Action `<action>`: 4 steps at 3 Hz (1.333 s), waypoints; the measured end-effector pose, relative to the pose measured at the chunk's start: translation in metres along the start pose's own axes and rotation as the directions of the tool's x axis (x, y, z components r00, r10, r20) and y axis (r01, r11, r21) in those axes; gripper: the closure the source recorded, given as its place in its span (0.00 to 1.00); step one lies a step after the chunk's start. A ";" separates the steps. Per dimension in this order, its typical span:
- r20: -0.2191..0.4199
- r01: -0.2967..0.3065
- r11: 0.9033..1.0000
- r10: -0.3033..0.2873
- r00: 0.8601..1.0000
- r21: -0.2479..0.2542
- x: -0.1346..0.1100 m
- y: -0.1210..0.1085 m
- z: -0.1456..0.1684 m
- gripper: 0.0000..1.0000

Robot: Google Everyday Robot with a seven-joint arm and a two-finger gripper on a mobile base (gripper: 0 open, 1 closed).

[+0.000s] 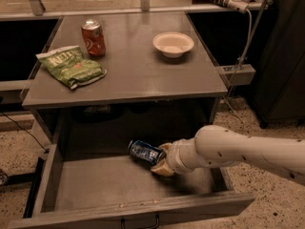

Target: Pick pepsi can from top drawer and place on counter

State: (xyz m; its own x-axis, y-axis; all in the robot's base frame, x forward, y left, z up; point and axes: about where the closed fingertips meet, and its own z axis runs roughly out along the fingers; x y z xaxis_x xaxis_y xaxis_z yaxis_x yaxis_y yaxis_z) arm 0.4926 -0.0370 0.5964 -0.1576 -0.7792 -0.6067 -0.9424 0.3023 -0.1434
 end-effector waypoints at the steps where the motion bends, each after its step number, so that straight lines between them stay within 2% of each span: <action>1: 0.027 0.008 0.999 -0.007 1.000 -0.034 -0.007 0.005 -0.013 1.00; 2: 0.103 0.046 0.997 -0.040 0.994 -0.058 -0.032 0.011 -0.055 1.00; 3: 0.180 0.104 0.993 -0.092 0.979 -0.057 -0.056 0.013 -0.114 1.00; 4: 0.229 0.154 0.986 -0.135 0.964 -0.066 -0.077 0.009 -0.164 1.00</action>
Offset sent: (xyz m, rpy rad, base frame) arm -0.0450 -0.0155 0.1229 0.1813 -0.0369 0.1469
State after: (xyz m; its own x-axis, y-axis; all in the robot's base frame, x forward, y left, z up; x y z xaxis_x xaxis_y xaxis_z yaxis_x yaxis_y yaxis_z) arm 0.4477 -0.0641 0.7699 0.0432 -0.6662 -0.7445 -0.9727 0.1420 -0.1835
